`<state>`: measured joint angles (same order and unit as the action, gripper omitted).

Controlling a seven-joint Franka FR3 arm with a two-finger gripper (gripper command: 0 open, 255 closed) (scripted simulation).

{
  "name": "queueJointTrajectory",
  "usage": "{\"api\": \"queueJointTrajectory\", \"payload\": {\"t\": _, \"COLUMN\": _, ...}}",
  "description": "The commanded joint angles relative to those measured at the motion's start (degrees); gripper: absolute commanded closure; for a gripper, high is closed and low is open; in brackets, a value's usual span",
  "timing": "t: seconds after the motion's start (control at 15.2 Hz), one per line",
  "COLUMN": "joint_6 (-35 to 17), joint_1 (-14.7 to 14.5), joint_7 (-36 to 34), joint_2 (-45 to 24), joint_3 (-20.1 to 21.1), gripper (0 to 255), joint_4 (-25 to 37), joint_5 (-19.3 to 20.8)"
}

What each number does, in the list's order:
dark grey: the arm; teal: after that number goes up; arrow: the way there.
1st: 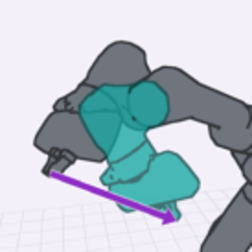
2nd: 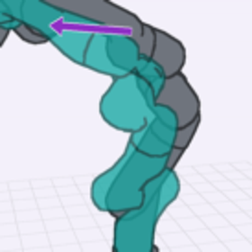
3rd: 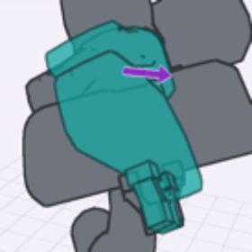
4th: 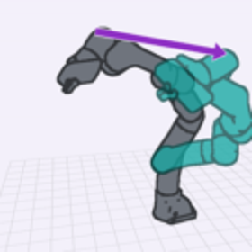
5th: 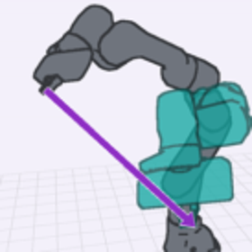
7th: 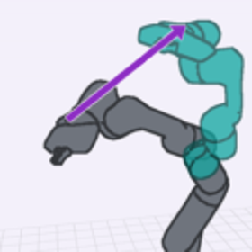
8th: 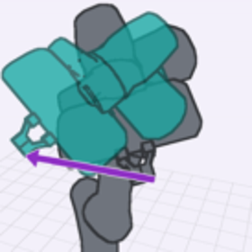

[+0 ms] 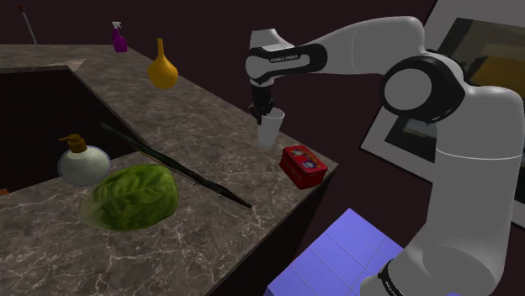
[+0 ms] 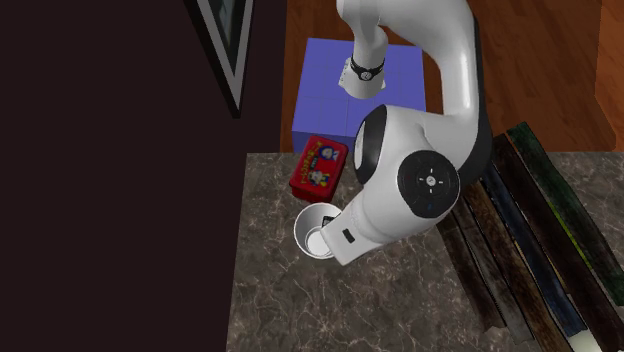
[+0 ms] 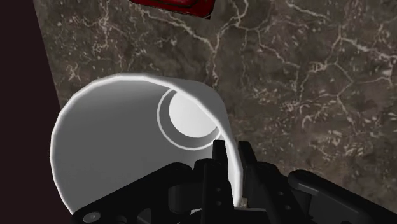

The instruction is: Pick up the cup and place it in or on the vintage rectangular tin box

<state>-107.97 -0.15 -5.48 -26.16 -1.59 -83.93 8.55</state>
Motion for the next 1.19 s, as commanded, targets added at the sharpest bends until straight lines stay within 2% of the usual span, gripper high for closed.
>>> {"api": "queueJointTrajectory", "payload": {"t": 0.0, "joint_6": 1.42, "joint_1": -0.02, "joint_7": 0.20, "joint_2": 0.35, "joint_3": 0.00, "gripper": 255, "joint_4": 1.10, "joint_5": -0.05}}
{"api": "queueJointTrajectory", "payload": {"t": 1.12, "joint_6": 14.36, "joint_1": -0.18, "joint_7": 1.97, "joint_2": 0.36, "joint_3": -0.01, "gripper": 255, "joint_4": 14.14, "joint_5": -0.40}}
